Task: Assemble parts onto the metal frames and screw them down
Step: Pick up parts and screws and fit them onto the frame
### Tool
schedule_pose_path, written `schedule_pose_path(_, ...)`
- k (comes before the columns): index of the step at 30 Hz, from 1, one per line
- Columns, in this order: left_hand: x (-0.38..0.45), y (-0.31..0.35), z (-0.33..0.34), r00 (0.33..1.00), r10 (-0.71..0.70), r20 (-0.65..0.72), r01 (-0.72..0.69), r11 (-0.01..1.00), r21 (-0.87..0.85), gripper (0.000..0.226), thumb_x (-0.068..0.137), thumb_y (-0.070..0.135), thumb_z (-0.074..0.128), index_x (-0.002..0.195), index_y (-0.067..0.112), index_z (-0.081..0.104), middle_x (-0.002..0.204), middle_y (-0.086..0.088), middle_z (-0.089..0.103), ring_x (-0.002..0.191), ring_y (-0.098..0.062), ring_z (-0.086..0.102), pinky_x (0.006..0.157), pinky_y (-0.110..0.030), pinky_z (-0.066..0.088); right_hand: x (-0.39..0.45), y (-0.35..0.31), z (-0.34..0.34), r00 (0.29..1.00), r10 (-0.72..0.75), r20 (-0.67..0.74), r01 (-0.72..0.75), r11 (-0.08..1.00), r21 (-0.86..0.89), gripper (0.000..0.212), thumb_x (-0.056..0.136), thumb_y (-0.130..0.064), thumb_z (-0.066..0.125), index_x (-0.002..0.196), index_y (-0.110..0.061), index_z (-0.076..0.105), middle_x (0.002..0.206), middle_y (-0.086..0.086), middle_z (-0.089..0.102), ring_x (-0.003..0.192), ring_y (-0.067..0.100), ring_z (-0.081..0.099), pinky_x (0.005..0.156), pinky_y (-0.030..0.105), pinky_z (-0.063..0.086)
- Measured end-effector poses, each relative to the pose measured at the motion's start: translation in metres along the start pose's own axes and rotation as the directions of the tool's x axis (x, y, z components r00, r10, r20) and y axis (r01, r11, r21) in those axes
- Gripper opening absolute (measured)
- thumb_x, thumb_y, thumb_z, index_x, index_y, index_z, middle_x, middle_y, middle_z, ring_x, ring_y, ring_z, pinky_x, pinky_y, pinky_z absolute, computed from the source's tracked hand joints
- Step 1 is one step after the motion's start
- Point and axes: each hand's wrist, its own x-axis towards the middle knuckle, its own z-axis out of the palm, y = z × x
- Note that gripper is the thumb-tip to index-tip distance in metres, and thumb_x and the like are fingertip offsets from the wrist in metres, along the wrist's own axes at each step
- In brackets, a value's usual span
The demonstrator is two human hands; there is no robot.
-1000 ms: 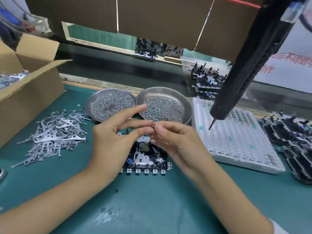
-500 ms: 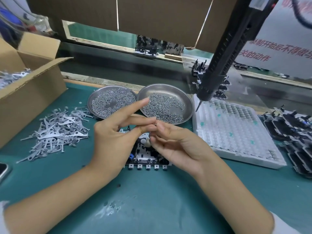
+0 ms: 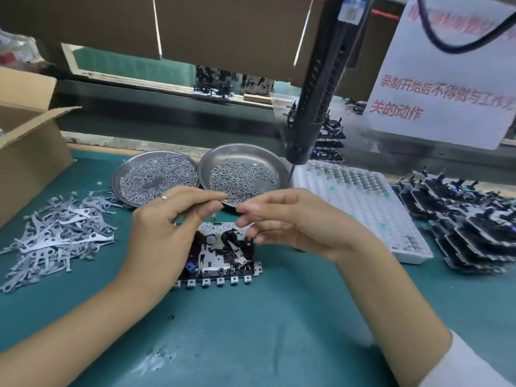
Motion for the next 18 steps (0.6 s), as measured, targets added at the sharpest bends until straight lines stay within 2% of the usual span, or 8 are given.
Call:
schedule_pose_path(2,0.000,-0.001,0.000,0.995,-0.095,-0.023,0.095,0.995,-0.027,0.013,0.082,0.029,0.060,0.090,0.034,0.068,0.087,0.016,0.067,0.080,0.001,0.061,0.075,-0.012,0.045,-0.011,-0.010,-0.022,0.994,-0.033,-0.107,0.009,0.976,-0.216,0.009,0.087,-0.013,0.066,0.091,-0.008,0.072,0.083,0.007,0.072,0.068,0.013,0.065,0.065,0.022,0.056)
schedule_pose_path(4,0.001,-0.001,0.001,0.985,-0.168,-0.036,0.166,0.985,-0.053,0.012,0.081,0.035,0.058,0.088,0.034,0.068,0.085,0.017,0.068,0.076,0.000,0.060,0.072,-0.012,0.046,-0.020,-0.016,-0.053,0.941,-0.096,-0.324,-0.059,0.898,-0.436,0.010,0.087,-0.012,0.066,0.092,-0.005,0.072,0.077,0.004,0.073,0.065,0.012,0.066,0.065,0.024,0.056)
schedule_pose_path(6,0.002,-0.001,0.002,0.974,-0.222,-0.045,0.217,0.972,-0.088,0.014,0.079,0.036,0.059,0.087,0.031,0.069,0.081,0.013,0.069,0.072,-0.007,0.060,0.070,-0.013,0.046,-0.022,-0.017,-0.089,0.803,-0.246,-0.543,-0.208,0.738,-0.642,0.011,0.088,-0.008,0.063,0.094,-0.005,0.072,0.080,0.005,0.073,0.071,0.015,0.067,0.072,0.030,0.057)
schedule_pose_path(8,0.003,-0.002,0.003,0.963,-0.264,-0.053,0.255,0.957,-0.139,0.012,0.078,0.032,0.061,0.087,0.028,0.069,0.082,0.009,0.070,0.073,-0.010,0.063,0.069,-0.013,0.048,-0.019,-0.014,-0.123,0.666,-0.386,-0.638,-0.347,0.597,-0.724,0.018,0.088,-0.001,0.059,0.100,-0.004,0.071,0.097,0.012,0.071,0.088,0.024,0.065,0.085,0.034,0.052)
schedule_pose_path(9,0.004,-0.002,0.003,0.957,-0.286,-0.056,0.273,0.946,-0.174,0.011,0.077,0.029,0.063,0.086,0.027,0.070,0.081,0.009,0.071,0.073,-0.008,0.065,0.069,-0.012,0.049,-0.017,-0.013,-0.136,0.630,-0.428,-0.648,-0.384,0.553,-0.739,0.021,0.088,0.001,0.058,0.104,-0.003,0.071,0.104,0.014,0.070,0.095,0.026,0.063,0.087,0.030,0.048)
schedule_pose_path(11,0.005,-0.002,0.004,0.942,-0.331,-0.059,0.306,0.917,-0.256,0.012,0.075,0.023,0.066,0.086,0.024,0.070,0.081,0.009,0.073,0.075,-0.004,0.068,0.070,-0.010,0.051,-0.013,-0.009,-0.156,0.631,-0.448,-0.633,-0.435,0.471,-0.767,0.025,0.087,0.005,0.056,0.107,-0.002,0.070,0.106,0.015,0.069,0.095,0.026,0.062,0.083,0.025,0.042)
schedule_pose_path(13,0.005,-0.003,0.004,0.930,-0.363,-0.064,0.326,0.890,-0.319,0.014,0.072,0.021,0.067,0.085,0.020,0.069,0.079,0.007,0.074,0.074,-0.005,0.069,0.069,-0.010,0.051,-0.010,-0.006,-0.167,0.677,-0.417,-0.606,-0.465,0.396,-0.792,0.027,0.085,0.007,0.057,0.108,-0.003,0.069,0.102,0.015,0.069,0.090,0.025,0.060,0.080,0.024,0.042)
schedule_pose_path(18,0.006,-0.002,0.006,0.921,-0.386,-0.053,0.343,0.867,-0.361,0.009,0.075,0.016,0.065,0.084,0.017,0.067,0.076,0.004,0.074,0.072,-0.006,0.070,0.067,-0.010,0.051,-0.003,-0.003,-0.169,0.733,-0.456,-0.505,-0.487,0.168,-0.857,0.035,0.080,0.012,0.047,0.099,-0.006,0.070,0.097,0.016,0.070,0.086,0.033,0.062,0.074,0.040,0.055)
